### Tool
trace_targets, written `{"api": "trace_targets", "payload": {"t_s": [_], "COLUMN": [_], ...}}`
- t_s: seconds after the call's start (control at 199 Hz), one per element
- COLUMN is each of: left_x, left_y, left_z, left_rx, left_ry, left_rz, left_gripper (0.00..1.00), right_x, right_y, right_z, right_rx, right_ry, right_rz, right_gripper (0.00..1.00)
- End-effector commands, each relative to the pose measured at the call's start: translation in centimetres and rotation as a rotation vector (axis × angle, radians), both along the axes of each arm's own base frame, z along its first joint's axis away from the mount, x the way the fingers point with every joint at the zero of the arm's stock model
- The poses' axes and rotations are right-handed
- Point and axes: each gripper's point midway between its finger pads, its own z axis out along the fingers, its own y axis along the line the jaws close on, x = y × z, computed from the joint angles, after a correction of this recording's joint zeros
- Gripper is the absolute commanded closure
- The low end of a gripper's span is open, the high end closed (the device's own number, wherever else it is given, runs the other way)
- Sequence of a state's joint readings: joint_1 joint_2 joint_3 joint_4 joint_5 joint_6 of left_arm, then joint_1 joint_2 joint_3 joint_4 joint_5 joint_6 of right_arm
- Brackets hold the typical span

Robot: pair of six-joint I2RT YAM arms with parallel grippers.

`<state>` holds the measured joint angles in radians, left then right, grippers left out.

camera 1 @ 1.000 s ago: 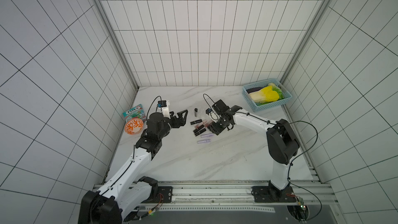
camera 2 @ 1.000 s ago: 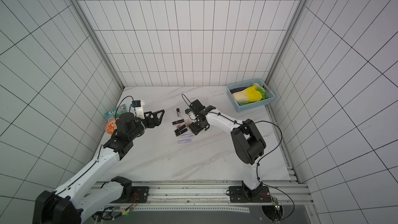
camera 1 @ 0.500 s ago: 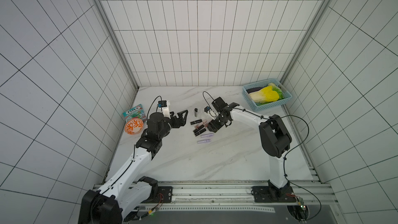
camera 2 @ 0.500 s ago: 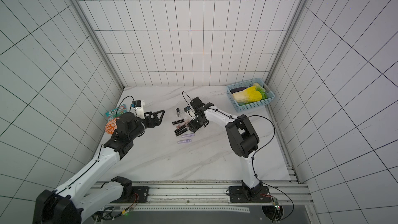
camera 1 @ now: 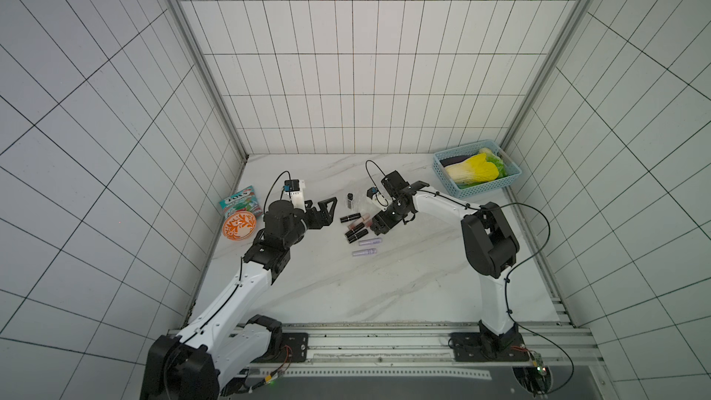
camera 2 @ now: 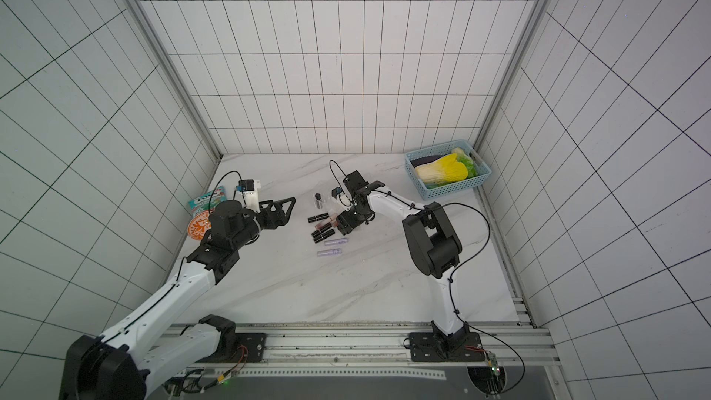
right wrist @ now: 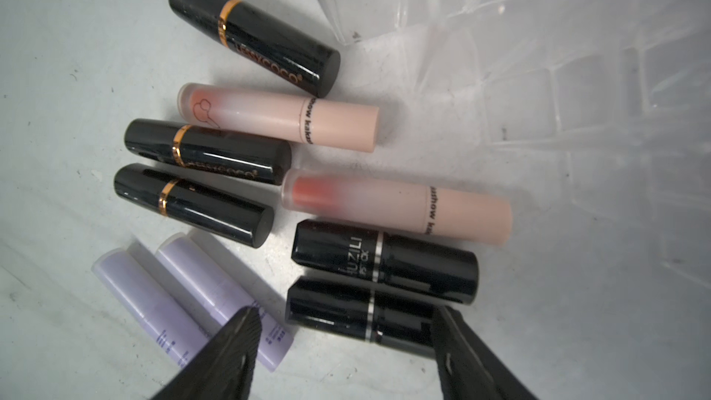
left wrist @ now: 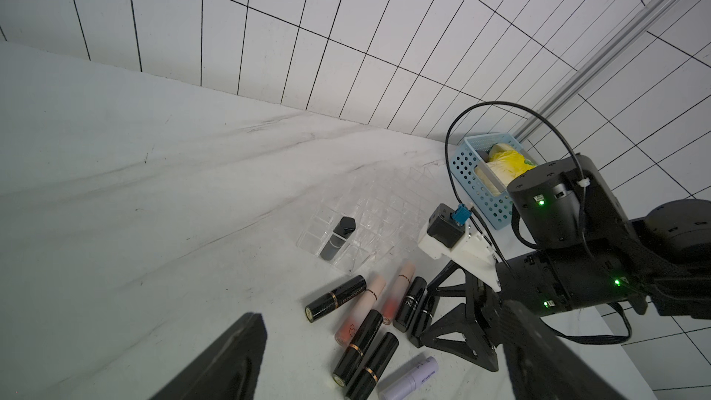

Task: Arrange the lipsticks in the organizer
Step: Pick up the lipstick at the center of the board.

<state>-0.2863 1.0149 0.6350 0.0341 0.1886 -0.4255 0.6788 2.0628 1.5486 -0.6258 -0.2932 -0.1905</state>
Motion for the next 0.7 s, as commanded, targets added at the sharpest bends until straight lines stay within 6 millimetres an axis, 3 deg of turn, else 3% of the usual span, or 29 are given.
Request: {"api": "trace_targets", "payload": {"t_s": [0.0,0.331,0.532,0.698], "left_x": [0.2,0.2,0.1,0.1], "left_y": [-0.2,-0.2,0.0,-0.2], "left_z": [1.4,1.5,1.8,1.7], "left_rx": [-0.003,-0.003,-0.001,-0.005], "left_ry": [-0.043,-0.046,-0.055,-0.052], "left_rz": [-0.013,-0.012,-0.006,-0.011], "left_gripper": [0.07,0.07,0.07,0.07], "right_x": [0.2,-1.0,-0.1,-1.2], "right_y": [0.6,-2.0,-3.7,-5.5], "right_z": [-0.1,-0.4,1.8,4.3], "right_rx": [0.012,-0.033,0.01,0.036], "right_ry": [0.017,0.037,-0.024,-0.106], "right_rz": [0.012,-0.031,-0.114,-0.163], "right_gripper": [0.27,0.26,0.12,0.08]}}
